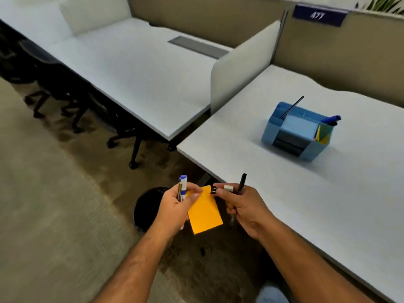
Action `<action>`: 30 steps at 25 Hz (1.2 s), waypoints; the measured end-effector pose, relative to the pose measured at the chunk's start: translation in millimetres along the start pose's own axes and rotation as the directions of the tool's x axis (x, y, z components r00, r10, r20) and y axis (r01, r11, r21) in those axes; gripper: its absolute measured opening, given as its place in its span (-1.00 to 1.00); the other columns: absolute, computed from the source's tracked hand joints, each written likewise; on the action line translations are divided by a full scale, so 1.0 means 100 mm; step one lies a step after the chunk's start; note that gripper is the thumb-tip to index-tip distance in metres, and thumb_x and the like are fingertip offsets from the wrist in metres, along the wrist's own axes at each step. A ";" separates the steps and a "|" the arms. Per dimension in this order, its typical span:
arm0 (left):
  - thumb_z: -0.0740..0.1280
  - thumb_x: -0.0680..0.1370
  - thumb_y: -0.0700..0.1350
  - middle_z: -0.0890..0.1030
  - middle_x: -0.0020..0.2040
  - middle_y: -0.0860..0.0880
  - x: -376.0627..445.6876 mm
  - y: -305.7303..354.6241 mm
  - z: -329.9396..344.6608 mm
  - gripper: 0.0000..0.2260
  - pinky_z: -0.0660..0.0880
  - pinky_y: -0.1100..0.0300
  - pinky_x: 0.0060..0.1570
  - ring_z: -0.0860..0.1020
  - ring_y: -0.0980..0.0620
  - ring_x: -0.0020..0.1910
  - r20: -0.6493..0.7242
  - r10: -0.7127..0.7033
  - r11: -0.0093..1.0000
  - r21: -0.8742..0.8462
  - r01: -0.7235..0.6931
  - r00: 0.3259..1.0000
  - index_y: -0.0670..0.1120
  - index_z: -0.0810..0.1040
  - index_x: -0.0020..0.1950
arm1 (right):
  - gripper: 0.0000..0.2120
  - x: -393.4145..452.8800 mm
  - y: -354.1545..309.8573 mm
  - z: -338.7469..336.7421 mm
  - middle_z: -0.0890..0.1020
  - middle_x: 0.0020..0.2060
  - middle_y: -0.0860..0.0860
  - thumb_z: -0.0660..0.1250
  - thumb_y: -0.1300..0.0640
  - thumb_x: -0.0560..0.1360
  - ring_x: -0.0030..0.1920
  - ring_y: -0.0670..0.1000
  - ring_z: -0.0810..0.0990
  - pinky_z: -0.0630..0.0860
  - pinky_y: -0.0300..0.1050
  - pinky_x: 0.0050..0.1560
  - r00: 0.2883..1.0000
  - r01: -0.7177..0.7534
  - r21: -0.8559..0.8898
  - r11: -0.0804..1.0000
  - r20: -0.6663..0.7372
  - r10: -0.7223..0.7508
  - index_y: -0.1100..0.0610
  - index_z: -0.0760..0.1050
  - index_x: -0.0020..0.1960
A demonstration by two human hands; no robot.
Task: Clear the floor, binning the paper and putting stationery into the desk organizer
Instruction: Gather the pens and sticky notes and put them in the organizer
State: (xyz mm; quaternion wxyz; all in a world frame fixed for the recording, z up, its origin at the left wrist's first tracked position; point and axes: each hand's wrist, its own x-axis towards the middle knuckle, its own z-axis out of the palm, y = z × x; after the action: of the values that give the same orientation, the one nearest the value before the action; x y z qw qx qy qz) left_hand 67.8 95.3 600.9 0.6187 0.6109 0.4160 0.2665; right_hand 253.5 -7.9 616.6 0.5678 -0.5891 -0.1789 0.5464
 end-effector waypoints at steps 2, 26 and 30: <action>0.45 0.61 -0.10 0.66 -0.15 0.13 0.12 0.23 0.13 -0.90 0.53 0.34 -0.37 0.63 0.16 -0.23 0.021 -0.033 0.999 0.018 0.033 0.999 0.06 0.75 -0.05 | -0.85 0.00 -0.23 -0.09 0.67 -0.18 0.12 0.52 0.18 0.53 -0.39 -0.11 0.42 0.35 -0.23 -0.37 0.997 0.065 -0.007 0.998 -0.033 -0.065 0.11 0.76 0.09; 0.55 0.52 0.01 0.60 -0.43 0.06 1.82 1.01 1.92 -0.97 0.48 0.30 -0.45 0.50 0.15 -0.50 0.057 -0.217 0.976 0.046 0.215 0.974 0.15 0.78 -0.07 | -0.69 0.92 -1.44 -1.78 0.58 -0.32 -0.16 0.28 -0.20 0.64 -0.31 -0.09 0.41 0.34 -0.21 -0.34 0.933 -0.049 -0.127 0.991 -0.361 0.000 0.03 0.62 0.11; 0.54 0.53 -0.01 0.60 -0.41 0.04 2.09 0.96 1.70 -0.97 0.48 0.28 -0.45 0.50 0.14 -0.49 0.158 -0.226 0.973 0.072 0.218 0.961 0.10 0.79 -0.08 | -0.72 0.95 -1.47 -1.69 0.49 -0.23 0.03 0.24 -0.07 0.64 -0.40 -0.09 0.30 0.23 -0.25 -0.47 0.850 -0.023 0.078 0.997 -0.523 0.061 0.08 0.63 0.00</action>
State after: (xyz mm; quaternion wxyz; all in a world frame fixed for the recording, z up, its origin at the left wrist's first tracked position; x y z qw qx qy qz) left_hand 334.8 190.7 639.5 0.6604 0.5966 0.4362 0.1327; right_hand 488.6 33.8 661.2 0.6029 -0.6997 0.0144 0.3831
